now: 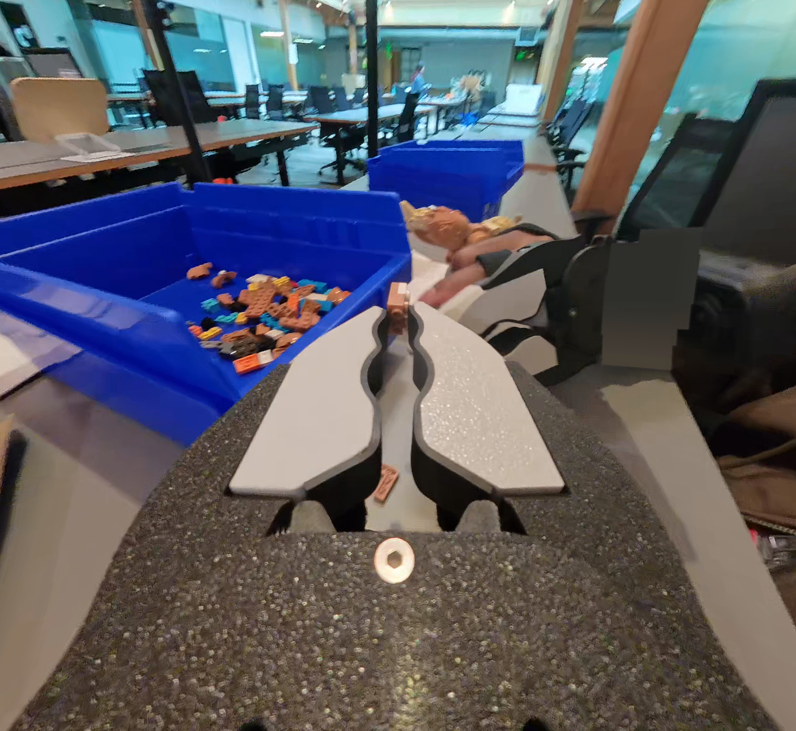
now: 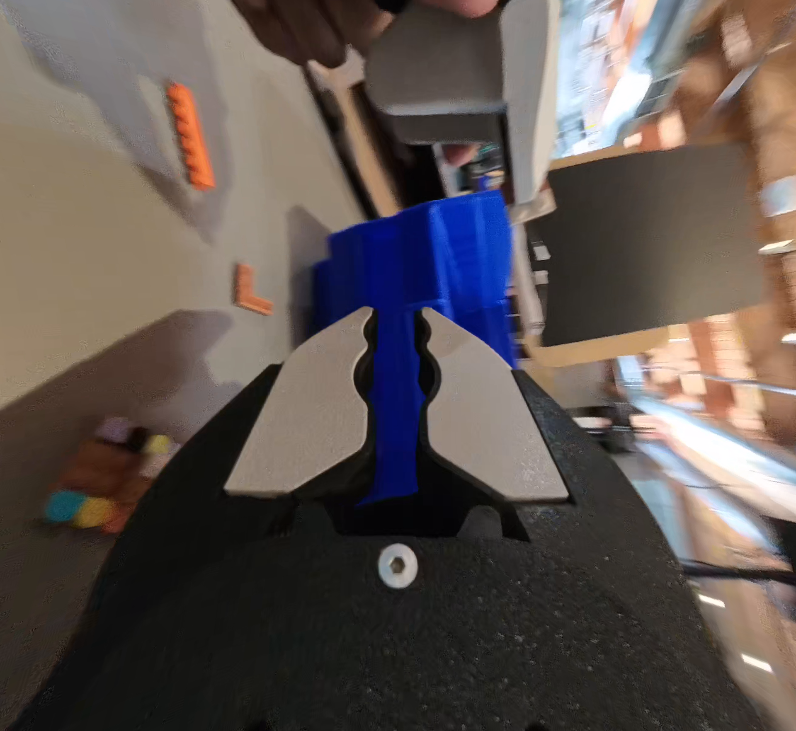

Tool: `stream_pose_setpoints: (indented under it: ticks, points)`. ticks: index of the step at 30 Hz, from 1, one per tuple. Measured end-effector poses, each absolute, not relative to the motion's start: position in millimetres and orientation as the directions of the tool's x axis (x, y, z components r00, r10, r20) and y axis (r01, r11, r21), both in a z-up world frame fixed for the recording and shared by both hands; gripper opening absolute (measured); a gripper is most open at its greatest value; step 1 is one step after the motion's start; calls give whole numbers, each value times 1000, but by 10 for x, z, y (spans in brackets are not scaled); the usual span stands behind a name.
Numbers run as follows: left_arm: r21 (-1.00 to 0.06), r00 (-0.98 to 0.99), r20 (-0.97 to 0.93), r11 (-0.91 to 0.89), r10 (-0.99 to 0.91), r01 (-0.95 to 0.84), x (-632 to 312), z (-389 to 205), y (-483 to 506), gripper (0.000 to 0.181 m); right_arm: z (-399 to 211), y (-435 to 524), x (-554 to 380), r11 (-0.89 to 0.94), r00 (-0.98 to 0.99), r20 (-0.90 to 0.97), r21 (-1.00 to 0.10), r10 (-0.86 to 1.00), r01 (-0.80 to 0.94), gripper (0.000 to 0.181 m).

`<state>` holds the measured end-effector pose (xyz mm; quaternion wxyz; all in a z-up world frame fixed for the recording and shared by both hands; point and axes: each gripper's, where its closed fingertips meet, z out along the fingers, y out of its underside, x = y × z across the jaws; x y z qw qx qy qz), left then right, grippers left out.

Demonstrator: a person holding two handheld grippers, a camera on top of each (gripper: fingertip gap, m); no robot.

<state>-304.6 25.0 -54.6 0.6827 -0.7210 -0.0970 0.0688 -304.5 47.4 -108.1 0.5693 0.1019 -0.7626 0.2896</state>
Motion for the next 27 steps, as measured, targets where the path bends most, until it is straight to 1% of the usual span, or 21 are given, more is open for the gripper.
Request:
stream_pose_setpoints:
  ticks: [1,3,4,6,10,19,22,25,27]
  points:
    - [-997,966,14,-69,260,33,-3087,-546,210,8,-1212,443,-3022,800,-459,869,-404,185,-443,15]
    - [-995,953,-28,-100,301,2,-3147,-532,142,8,-1467,365,-2940,766,-710,669,-569,220,-298,15]
    - [-994,950,-38,-107,309,-5,-3159,-522,123,8,-1538,327,-2912,748,-780,579,-621,237,-234,15]
    - [-994,948,-40,-108,315,-6,-3165,-499,101,8,-1627,284,-2907,742,-840,483,-652,249,-155,18]
    - [-992,944,-62,-120,324,-23,-3163,-477,89,8,-1750,230,-2940,768,-883,403,-635,241,-80,22]
    - [-991,936,-101,-116,336,-65,-3135,-361,21,8,-1971,162,-3088,869,-937,294,-494,187,18,21]
    - [-992,936,-106,-103,337,-75,-3118,-303,-8,8,-1990,132,-3108,873,-948,243,-484,204,64,18]
    - [-993,936,-104,-83,336,-80,-3104,-256,-31,8,-2013,128,-3108,860,-955,164,-492,247,138,8]
    - [-994,936,-98,-78,338,-76,-3109,-252,-38,8,-2019,133,-3098,843,-953,110,-503,282,191,8]
